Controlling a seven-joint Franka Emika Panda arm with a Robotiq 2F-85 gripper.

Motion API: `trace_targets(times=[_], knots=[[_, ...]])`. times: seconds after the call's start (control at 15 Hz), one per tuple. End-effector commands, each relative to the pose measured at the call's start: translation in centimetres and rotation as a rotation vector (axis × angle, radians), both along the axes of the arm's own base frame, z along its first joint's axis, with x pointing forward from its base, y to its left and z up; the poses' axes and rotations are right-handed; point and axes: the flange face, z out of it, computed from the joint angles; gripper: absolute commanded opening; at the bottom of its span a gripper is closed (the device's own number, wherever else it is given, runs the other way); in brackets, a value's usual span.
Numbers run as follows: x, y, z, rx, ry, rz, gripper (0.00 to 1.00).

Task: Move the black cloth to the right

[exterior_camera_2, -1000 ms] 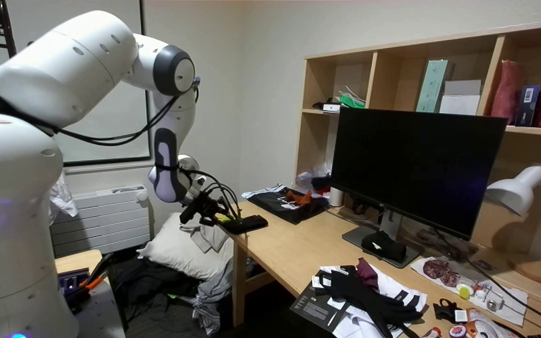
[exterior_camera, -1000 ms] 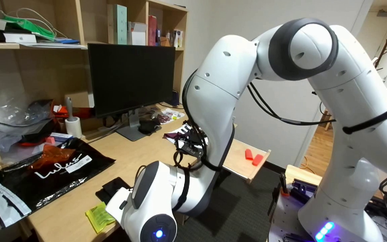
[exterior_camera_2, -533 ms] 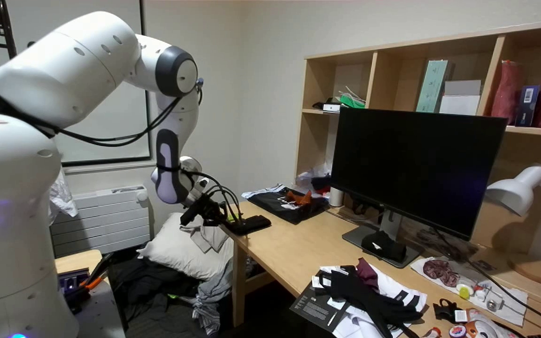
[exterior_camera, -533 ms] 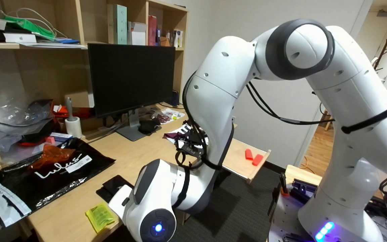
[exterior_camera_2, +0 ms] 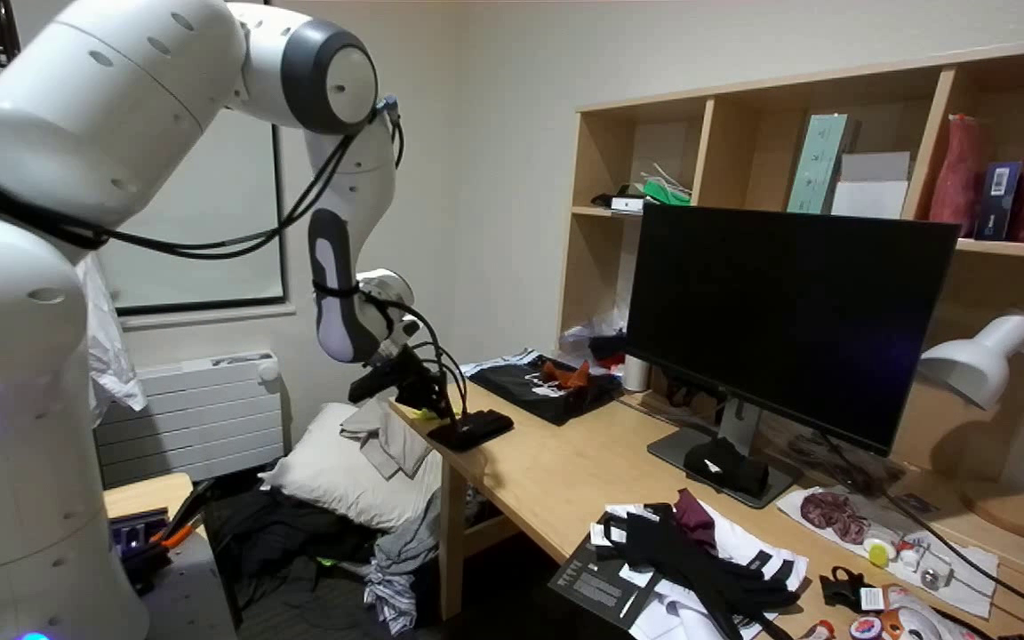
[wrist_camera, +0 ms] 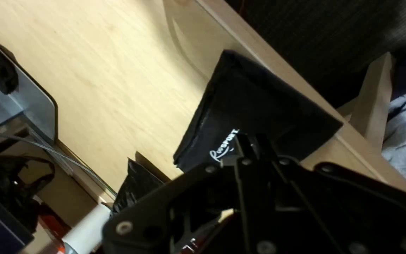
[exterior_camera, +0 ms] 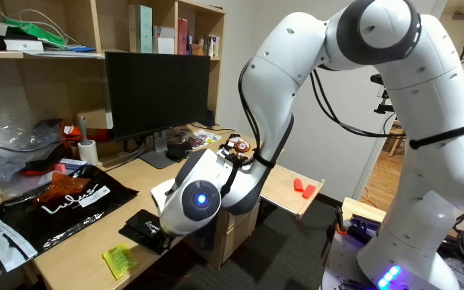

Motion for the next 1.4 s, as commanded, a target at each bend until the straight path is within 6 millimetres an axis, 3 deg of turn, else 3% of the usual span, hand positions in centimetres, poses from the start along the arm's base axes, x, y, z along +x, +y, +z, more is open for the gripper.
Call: trace_targets(times=[0.0,0.27,0.33,0.4,0.67,1.07,1.33], knots=[[-1.1,-5.0,3.6,0.170,0.021,-0.113,0.07],[-1.4,-9.1,4.4,0.374,0.079,-0.216,0.08],[-1.4,-9.4,4.7,0.426,0.082,-0.245,0.33],[-1.3,-9.4,5.2,0.472,0.076,-0.261,0.34],[-1.7,-7.1,5.4,0.387,0.026,-0.136,0.58],[-3.3,-2.2,2.8,0.151,0.048,0.073,0.97],[-3.7,-0.2,0.7,-0.003,0.107,0.225,1.00]])
